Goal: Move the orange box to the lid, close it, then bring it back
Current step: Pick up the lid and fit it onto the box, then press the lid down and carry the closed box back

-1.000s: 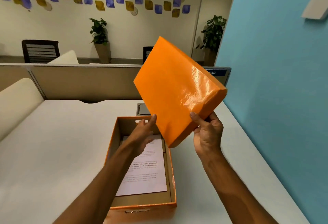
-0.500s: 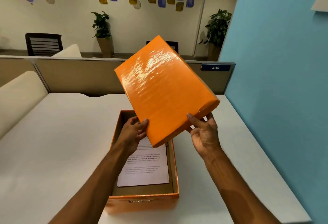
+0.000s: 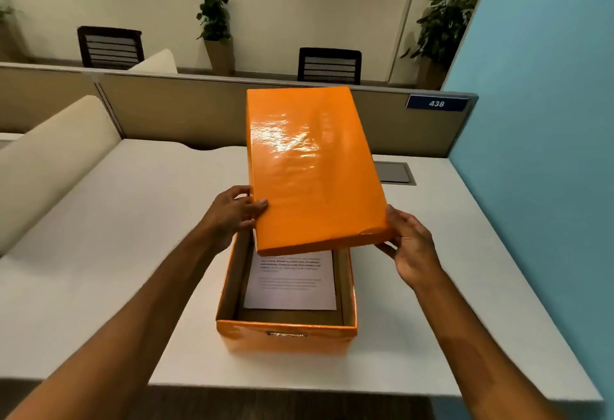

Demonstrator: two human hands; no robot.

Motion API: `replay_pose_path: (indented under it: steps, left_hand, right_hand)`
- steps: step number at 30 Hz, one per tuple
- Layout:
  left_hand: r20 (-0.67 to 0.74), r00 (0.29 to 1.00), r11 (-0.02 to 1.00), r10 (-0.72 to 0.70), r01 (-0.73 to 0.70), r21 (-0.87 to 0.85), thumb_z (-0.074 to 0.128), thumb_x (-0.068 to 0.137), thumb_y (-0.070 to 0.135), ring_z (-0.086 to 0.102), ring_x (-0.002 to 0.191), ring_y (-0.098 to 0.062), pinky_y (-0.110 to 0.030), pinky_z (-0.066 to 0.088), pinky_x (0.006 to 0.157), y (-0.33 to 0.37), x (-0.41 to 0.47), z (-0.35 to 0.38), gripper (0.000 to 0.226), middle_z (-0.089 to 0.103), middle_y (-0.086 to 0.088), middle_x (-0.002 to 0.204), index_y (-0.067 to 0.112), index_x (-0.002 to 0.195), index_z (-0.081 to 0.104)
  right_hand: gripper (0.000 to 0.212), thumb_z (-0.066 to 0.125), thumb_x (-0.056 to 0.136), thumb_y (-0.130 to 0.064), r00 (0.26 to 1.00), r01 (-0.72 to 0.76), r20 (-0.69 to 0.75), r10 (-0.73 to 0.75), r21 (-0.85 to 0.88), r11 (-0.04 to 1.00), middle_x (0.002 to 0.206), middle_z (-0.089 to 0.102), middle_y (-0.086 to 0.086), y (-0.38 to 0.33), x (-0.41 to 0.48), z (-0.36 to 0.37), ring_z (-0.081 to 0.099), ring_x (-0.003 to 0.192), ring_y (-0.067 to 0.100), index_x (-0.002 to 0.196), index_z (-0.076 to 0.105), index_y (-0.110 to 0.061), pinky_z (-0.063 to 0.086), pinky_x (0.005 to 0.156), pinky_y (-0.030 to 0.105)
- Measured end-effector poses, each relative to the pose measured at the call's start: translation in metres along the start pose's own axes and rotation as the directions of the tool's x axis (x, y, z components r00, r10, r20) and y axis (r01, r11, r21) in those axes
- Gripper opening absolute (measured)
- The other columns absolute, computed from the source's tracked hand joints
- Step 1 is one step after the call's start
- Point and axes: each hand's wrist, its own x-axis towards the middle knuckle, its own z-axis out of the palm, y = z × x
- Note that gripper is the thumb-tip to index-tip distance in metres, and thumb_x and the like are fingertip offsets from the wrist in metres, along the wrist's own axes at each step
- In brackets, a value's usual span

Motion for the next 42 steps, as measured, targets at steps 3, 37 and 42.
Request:
replay_pose_path:
  steps: [3,37,42]
  left_hand:
    - [0.026,1.000,0.996,-0.014,0.012,0.088,0.071,0.084,0.022,0.057,0.119,-0.035,-0.052,0.049,0.098,-0.005,-0.005,-0.013,0.061,0.055,-0.012,0.136,0.014,0.138,0.045]
    - [0.108,0.974,0.967,-0.200,0.179,0.179,0.053,0.097,0.022,0.054,0.120,-0.028,-0.044,0.044,0.100,-0.090,-0.048,-0.045,0.043,0.056,-0.008,0.134,0.010,0.138,0.046]
    - [0.121,0.972,0.968,-0.204,0.181,0.176,0.050,0.098,0.021,0.055,0.120,-0.028,-0.047,0.043,0.104,-0.091,-0.046,-0.045,0.041,0.056,-0.007,0.133,0.010,0.138,0.046]
  right_hand:
    - [0.041,0.061,0.080,-0.053,0.998,-0.019,0.060,0.030,-0.169,0.985,0.116,0.067,0.004,0.012,-0.004,-0.005,0.067,0.100,0.029,0.115,0.058,-0.031,0.059,0.069,0.037]
    - [0.037,0.063,0.091,-0.031,0.991,-0.120,-0.001,0.137,-0.488,0.864,0.112,0.065,0.007,0.071,-0.039,0.009,0.064,0.095,0.029,0.121,0.062,-0.010,0.053,0.067,0.036]
    - [0.025,0.064,0.091,-0.029,0.986,-0.146,-0.004,0.167,-0.502,0.852,0.108,0.064,0.005,0.070,-0.039,0.009,0.063,0.090,0.027,0.111,0.061,-0.014,0.053,0.064,0.034]
